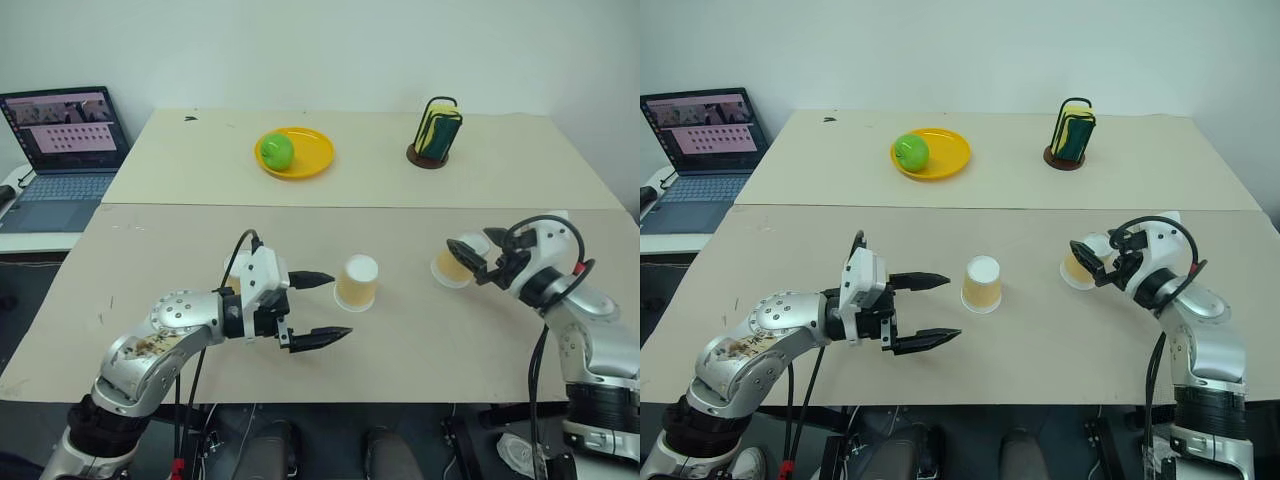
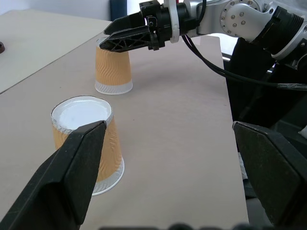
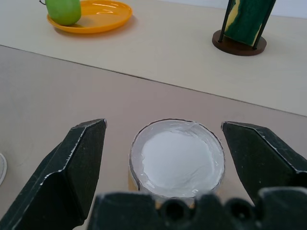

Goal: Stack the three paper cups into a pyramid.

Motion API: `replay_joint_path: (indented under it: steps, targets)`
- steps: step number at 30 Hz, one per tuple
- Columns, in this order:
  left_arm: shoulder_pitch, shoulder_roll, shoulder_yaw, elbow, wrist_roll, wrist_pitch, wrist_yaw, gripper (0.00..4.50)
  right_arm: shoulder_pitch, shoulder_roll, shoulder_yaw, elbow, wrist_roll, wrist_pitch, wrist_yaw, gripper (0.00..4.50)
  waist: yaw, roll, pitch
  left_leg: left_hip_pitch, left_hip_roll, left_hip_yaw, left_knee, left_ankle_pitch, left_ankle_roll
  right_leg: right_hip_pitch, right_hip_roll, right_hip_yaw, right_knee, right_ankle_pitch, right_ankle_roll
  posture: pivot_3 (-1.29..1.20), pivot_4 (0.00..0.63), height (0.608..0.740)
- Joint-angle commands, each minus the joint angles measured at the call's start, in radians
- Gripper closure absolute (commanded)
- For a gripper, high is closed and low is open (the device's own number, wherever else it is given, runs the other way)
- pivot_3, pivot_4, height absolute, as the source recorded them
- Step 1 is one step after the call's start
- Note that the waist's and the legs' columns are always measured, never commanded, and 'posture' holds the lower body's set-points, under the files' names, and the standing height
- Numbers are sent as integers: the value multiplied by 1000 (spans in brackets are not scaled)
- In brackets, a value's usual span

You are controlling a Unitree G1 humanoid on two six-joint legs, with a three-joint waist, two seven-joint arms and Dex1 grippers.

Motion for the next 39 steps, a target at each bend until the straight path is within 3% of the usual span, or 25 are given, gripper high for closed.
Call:
replay_joint_path:
  steps: [1, 21, 27, 35, 39]
  targets:
    - [5, 10, 31, -39, -7, -5, 4, 0, -24, -11, -6, 27, 0, -48, 11, 31, 0, 0, 0, 0, 0, 0, 0, 0, 0, 0, 0, 0, 0, 0, 0, 0, 150, 726]
    - [49, 17, 55, -61, -13, -3, 14, 0, -40, -10, 24, 76, -4, -69, 21, 31, 0, 0, 0, 0, 0, 0, 0, 0, 0, 0, 0, 0, 0, 0, 0, 0, 150, 726]
    - [48, 17, 55, -60, -15, -1, 13, 0, -39, -9, 27, 67, -4, -71, 16, 1795, 0, 0, 0, 0, 0, 0, 0, 0, 0, 0, 0, 0, 0, 0, 0, 0, 150, 726]
    - [42, 22, 54, -63, -19, 5, 14, 0, -34, -31, 39, 37, -17, -59, 14, 1825, -1, 0, 0, 0, 0, 0, 0, 0, 0, 0, 0, 0, 0, 0, 0, 0, 150, 726]
    - [35, 21, 55, -68, -24, 16, 20, 0, -16, -74, 18, -112, 67, 11, 72, 1825, 0, 1, 0, 0, 0, 0, 0, 0, 0, 0, 0, 0, 0, 0, 0, 0, 150, 726]
